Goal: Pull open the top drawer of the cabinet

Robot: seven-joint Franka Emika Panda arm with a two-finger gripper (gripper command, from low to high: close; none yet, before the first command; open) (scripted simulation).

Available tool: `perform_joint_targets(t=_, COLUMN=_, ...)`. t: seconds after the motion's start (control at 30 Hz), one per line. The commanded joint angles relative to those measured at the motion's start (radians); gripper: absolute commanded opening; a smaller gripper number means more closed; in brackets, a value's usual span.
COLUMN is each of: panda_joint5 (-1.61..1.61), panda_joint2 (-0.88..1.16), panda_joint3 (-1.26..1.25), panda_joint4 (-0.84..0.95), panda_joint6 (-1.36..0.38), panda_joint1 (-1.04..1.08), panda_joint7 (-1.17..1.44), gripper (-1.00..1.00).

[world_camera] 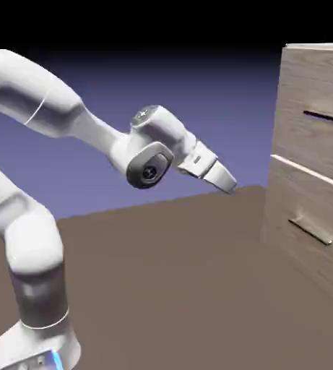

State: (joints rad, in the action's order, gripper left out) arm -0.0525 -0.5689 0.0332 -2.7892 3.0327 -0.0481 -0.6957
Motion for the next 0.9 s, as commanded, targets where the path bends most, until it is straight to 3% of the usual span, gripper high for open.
perform_joint_targets(t=0.0, panda_joint5=-0.044, panda_joint2=0.001, panda_joint3=0.028, panda_joint4=0.017, panda_joint6=-0.004, panda_joint1=-0.03, panda_joint7=0.038, gripper=0.0)
perform_joint_targets(t=0.87, panda_joint5=-1.174, panda_joint2=0.026, panda_joint3=0.743, panda_joint4=0.465, panda_joint6=-0.096, panda_joint1=-0.807, panda_joint7=1.014, gripper=0.0)
